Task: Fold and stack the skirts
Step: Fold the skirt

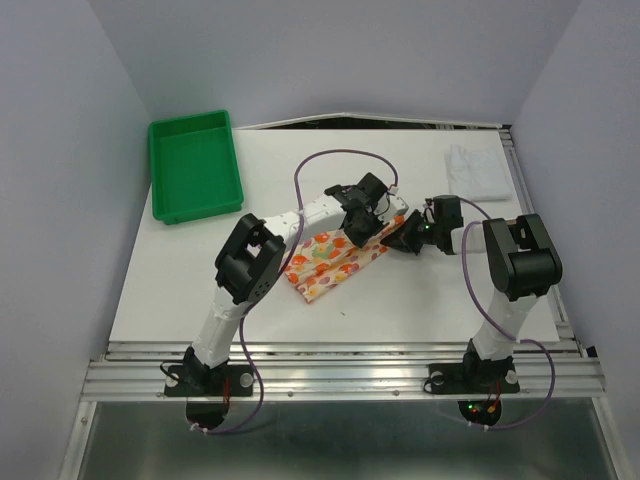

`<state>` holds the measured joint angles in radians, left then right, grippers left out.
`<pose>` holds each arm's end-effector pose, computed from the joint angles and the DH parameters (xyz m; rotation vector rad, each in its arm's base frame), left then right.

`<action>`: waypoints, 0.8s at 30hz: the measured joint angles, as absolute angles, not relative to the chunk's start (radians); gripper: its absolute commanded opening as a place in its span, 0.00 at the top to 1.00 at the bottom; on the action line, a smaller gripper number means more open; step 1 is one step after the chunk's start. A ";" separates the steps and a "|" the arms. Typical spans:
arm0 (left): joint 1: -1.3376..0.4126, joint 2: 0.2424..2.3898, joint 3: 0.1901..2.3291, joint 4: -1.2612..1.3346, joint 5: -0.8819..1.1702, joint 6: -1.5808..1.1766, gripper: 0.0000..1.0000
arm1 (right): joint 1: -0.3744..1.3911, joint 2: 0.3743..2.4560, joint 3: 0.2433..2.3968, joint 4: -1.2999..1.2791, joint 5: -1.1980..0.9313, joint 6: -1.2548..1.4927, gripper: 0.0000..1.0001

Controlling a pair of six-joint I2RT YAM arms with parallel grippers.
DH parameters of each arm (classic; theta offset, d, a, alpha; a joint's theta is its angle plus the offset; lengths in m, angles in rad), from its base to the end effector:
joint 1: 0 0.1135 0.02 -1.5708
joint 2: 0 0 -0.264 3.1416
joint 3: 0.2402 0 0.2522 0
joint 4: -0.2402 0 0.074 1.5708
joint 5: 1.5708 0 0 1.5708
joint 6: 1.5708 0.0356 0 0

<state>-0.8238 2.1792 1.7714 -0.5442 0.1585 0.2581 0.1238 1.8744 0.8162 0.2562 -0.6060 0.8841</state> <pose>0.3240 -0.3581 0.1991 1.3731 2.1596 -0.4234 0.3380 0.0625 0.1072 0.6342 2.4392 1.1729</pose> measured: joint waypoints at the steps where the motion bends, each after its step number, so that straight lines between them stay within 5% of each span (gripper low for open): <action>1: -0.823 2.180 1.781 -0.551 0.172 0.249 1.00 | 0.124 1.874 0.816 0.256 -0.606 0.884 0.94; 24: -0.785 2.284 1.856 -0.566 0.324 0.174 1.00 | 0.120 1.747 0.819 0.040 -0.522 0.843 0.82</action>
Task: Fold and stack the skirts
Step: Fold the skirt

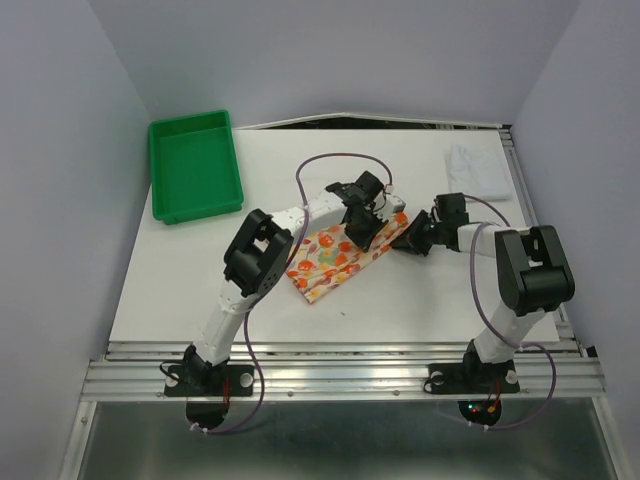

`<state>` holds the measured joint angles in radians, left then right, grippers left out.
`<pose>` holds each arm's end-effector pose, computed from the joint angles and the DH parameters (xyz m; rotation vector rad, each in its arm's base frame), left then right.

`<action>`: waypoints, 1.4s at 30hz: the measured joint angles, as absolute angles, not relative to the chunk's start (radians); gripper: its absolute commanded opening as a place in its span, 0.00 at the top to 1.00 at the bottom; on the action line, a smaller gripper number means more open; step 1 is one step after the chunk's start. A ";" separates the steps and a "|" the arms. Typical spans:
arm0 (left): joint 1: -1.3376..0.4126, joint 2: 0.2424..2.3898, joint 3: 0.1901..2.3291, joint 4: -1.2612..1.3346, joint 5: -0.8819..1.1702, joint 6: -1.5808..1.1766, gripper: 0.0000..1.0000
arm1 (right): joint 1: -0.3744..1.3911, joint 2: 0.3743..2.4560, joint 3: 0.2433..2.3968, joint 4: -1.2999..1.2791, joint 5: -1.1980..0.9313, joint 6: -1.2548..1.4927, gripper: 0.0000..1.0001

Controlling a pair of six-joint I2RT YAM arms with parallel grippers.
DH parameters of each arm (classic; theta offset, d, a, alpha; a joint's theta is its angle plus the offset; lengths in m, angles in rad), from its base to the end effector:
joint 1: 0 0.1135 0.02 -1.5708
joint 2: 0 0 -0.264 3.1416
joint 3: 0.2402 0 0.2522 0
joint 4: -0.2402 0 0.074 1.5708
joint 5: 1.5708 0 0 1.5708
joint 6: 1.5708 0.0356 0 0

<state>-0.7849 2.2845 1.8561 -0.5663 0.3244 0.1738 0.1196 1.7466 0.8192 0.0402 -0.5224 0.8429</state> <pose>0.3452 -0.3609 0.1755 1.3190 2.2626 -0.6414 0.3229 0.0567 0.1321 0.6834 2.4998 1.0361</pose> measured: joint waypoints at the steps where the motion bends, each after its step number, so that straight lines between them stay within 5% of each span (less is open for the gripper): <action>1: -0.783 2.286 1.858 -0.567 0.329 0.173 1.00 | 0.118 1.745 0.831 0.002 -0.510 0.836 0.83; 11: -0.784 2.288 1.860 -0.565 0.345 0.174 1.00 | 0.104 1.764 0.831 0.014 -0.538 0.892 0.88; 25: -0.784 2.288 1.879 -0.595 0.348 0.174 1.00 | 0.104 1.783 0.781 0.135 -0.609 0.942 0.67; 33: -0.784 2.288 1.885 -0.623 0.356 0.174 1.00 | 0.104 1.788 0.752 0.165 -0.621 0.947 0.96; 42: -0.784 2.286 1.914 -0.648 0.368 0.167 1.00 | 0.104 1.795 0.752 0.168 -0.622 0.946 0.99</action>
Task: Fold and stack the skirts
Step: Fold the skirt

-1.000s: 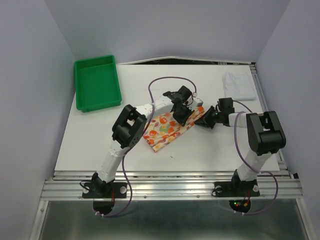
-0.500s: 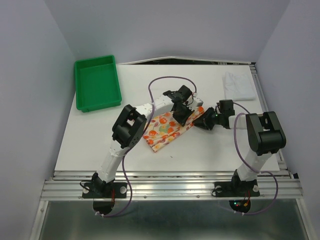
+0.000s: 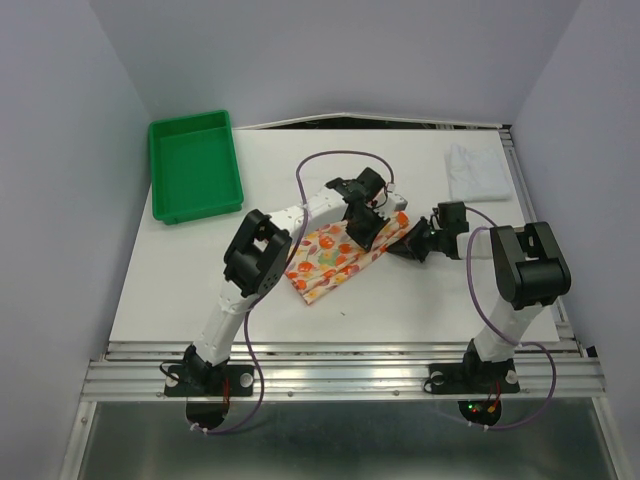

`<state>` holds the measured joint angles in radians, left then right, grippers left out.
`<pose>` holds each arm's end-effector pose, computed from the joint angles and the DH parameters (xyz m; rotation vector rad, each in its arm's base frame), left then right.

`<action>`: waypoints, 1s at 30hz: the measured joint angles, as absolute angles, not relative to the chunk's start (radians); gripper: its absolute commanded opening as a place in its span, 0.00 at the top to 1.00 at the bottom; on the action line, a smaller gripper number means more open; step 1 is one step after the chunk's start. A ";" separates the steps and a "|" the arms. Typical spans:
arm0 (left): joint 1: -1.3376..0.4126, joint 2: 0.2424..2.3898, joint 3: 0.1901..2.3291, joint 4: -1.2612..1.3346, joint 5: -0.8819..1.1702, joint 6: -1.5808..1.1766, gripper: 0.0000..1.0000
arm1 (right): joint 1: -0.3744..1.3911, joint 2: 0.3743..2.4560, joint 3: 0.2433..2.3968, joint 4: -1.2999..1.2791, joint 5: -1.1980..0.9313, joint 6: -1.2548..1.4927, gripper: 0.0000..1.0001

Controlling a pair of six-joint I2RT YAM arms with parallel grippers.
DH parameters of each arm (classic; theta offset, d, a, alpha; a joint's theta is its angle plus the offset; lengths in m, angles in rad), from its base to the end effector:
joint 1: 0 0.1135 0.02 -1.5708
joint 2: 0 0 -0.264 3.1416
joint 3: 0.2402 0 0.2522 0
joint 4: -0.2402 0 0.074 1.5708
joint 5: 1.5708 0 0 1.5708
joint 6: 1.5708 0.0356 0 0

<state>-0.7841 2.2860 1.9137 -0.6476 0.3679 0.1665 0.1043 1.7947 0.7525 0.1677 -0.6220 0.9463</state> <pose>0.3444 -0.3616 0.1882 1.3330 2.2863 -0.6955 0.3161 0.0539 0.1107 0.7828 2.4876 1.1917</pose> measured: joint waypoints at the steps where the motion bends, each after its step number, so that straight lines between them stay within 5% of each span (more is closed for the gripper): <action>1: -0.785 2.284 1.914 -0.649 0.368 0.165 1.00 | 0.104 1.795 0.752 0.168 -0.622 0.946 0.99; 24: -0.807 2.263 1.914 -0.641 0.381 0.140 1.00 | 0.105 1.790 0.751 0.163 -0.617 0.937 0.99; 30: -0.790 2.285 1.914 -0.625 0.350 0.153 0.76 | 0.105 1.773 0.750 0.135 -0.599 0.910 0.97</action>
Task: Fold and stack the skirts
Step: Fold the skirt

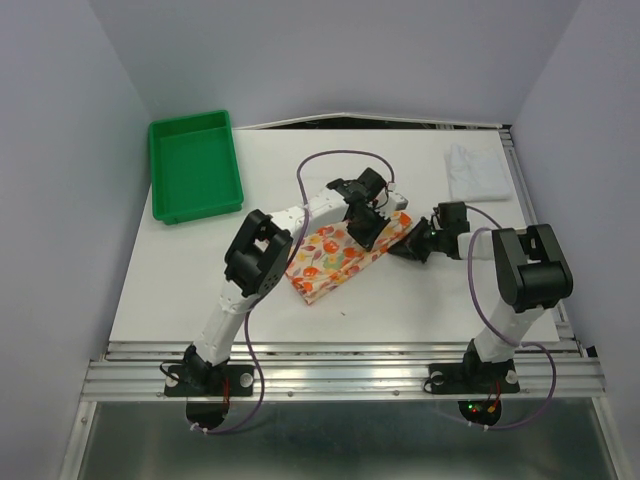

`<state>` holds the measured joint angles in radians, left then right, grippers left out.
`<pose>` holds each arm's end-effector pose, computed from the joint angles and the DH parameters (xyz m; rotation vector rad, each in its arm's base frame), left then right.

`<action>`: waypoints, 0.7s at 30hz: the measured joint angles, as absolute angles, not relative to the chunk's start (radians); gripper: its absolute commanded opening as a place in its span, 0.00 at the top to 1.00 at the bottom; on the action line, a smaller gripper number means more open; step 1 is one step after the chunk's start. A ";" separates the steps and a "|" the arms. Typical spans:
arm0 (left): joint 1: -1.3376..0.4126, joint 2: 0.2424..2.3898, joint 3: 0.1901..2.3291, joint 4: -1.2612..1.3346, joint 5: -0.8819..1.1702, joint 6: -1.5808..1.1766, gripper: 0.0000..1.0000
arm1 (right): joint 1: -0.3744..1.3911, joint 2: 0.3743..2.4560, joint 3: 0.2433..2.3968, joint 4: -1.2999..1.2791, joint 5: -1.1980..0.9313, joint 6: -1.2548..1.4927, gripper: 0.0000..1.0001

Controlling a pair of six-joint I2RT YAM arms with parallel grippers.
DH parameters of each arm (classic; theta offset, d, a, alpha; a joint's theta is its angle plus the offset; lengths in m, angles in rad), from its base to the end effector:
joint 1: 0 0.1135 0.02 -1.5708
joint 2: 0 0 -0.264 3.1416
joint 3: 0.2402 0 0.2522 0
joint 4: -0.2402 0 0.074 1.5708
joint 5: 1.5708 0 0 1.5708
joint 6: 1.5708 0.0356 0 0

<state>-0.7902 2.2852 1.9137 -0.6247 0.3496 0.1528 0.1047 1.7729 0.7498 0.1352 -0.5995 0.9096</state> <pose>0.3442 -0.3648 0.1897 1.3129 2.2738 -0.6825 0.3132 0.0531 0.1140 0.7540 2.4987 1.1487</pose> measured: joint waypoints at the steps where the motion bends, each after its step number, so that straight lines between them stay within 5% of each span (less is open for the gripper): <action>1: -0.789 2.288 1.914 -0.625 0.348 0.156 0.67 | 0.105 1.771 0.750 0.130 -0.600 0.901 0.96; 4: -0.788 2.289 1.913 -0.625 0.354 0.167 0.50 | 0.105 1.763 0.769 0.074 -0.607 0.846 0.94; 8: -0.790 2.283 1.901 -0.614 0.379 0.186 0.40 | 0.100 1.758 0.865 -0.070 -0.651 0.722 0.93; 18: -0.730 1.890 1.683 -0.539 0.487 0.212 0.43 | 0.059 1.691 1.311 -0.307 -0.753 0.431 0.77; 21: -0.637 1.801 1.655 -0.515 0.492 0.202 0.45 | 0.059 1.803 1.493 -0.362 -0.743 0.358 0.64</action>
<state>-0.6373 1.8011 1.6547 -0.5152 0.4919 0.2016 0.0593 1.8030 1.4933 -0.3618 -0.7425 0.3580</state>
